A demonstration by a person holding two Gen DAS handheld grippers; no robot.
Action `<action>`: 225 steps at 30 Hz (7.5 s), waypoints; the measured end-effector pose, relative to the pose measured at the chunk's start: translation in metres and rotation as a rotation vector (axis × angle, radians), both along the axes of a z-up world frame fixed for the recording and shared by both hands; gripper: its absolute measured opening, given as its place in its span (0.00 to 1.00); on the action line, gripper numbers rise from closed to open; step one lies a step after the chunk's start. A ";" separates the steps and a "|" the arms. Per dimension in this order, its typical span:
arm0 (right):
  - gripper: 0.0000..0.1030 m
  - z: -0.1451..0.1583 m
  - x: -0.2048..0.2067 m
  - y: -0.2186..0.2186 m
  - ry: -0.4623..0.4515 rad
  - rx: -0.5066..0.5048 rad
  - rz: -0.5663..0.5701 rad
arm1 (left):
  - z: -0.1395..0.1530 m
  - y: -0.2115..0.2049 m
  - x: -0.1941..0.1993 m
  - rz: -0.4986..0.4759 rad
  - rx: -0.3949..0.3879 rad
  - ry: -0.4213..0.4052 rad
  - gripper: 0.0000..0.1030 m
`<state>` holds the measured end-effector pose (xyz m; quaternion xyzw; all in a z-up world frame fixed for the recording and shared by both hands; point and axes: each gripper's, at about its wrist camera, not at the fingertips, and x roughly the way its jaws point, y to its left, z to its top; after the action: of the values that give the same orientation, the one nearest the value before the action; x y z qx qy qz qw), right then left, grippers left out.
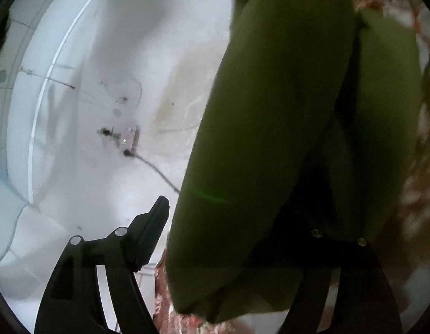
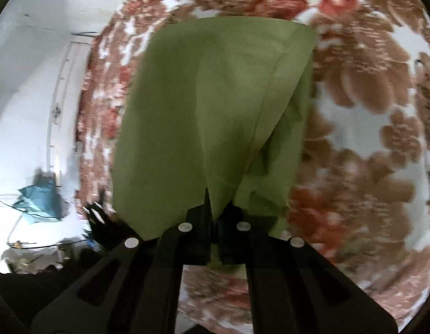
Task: Fold large clothes
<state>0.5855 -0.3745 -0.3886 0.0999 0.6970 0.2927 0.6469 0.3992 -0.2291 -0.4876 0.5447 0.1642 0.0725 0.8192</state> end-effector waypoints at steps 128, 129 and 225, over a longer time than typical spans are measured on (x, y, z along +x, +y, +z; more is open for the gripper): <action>0.59 -0.115 0.010 0.031 0.070 0.203 -0.178 | -0.018 0.175 0.147 0.191 -1.649 1.168 0.63; 0.60 -0.121 0.010 0.033 0.076 0.199 -0.183 | -0.021 0.173 0.151 0.205 -1.659 1.167 0.62; 0.95 0.033 -0.354 -0.475 -0.356 -0.736 -1.382 | 0.076 -0.423 0.049 -0.755 -0.742 1.124 0.95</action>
<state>0.2319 -0.8494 -0.3560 0.2411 0.4158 -0.4111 0.7746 0.4477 -0.6520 -0.4120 0.2083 0.3719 -0.5592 0.7111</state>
